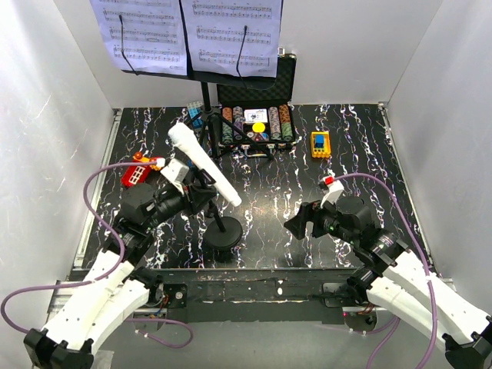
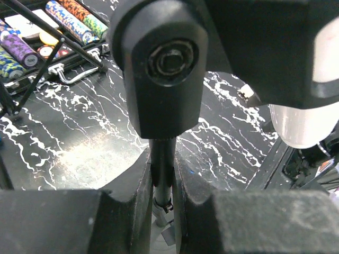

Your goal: Pack up the instrument practice props

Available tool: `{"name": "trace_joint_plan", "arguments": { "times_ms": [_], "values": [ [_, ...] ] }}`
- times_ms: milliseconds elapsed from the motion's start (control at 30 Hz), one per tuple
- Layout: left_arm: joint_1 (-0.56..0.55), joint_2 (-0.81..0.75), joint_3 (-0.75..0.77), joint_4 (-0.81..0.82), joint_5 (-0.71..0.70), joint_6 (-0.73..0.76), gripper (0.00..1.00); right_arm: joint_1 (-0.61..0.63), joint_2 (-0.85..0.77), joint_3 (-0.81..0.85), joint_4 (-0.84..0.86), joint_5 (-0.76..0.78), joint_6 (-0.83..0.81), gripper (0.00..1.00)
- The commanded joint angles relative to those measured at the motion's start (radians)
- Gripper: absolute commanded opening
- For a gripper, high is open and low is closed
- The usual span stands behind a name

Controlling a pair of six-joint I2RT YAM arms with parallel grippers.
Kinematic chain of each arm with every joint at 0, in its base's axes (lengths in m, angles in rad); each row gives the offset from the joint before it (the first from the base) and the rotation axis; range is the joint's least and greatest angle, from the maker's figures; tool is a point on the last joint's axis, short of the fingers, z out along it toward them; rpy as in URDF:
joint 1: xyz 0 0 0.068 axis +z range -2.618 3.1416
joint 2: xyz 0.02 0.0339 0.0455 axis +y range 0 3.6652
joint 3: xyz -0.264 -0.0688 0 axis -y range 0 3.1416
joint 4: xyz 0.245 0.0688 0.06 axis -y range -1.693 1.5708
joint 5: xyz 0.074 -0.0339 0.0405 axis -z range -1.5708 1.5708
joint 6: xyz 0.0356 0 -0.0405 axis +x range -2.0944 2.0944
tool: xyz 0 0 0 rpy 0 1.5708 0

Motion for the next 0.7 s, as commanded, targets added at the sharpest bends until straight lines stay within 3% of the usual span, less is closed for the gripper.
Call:
{"name": "trace_joint_plan", "arguments": {
  "times_ms": [0,133,367,667],
  "values": [
    [-0.015,0.033,-0.058,0.330,0.077,0.056,0.00,0.004,0.003,0.056,0.079,-0.073,-0.029,0.97],
    [-0.078,0.083,-0.121,0.478,-0.026,0.141,0.00,0.004,0.011,0.065,0.061,-0.073,-0.044,0.97],
    [-0.245,0.231,-0.122,0.557,-0.222,0.359,0.00,0.005,0.012,0.077,0.044,-0.071,-0.072,0.97],
    [-0.271,0.323,-0.198,0.726,-0.295,0.312,0.00,0.005,-0.029,0.077,0.006,-0.059,-0.070,0.97]
  ]
}}
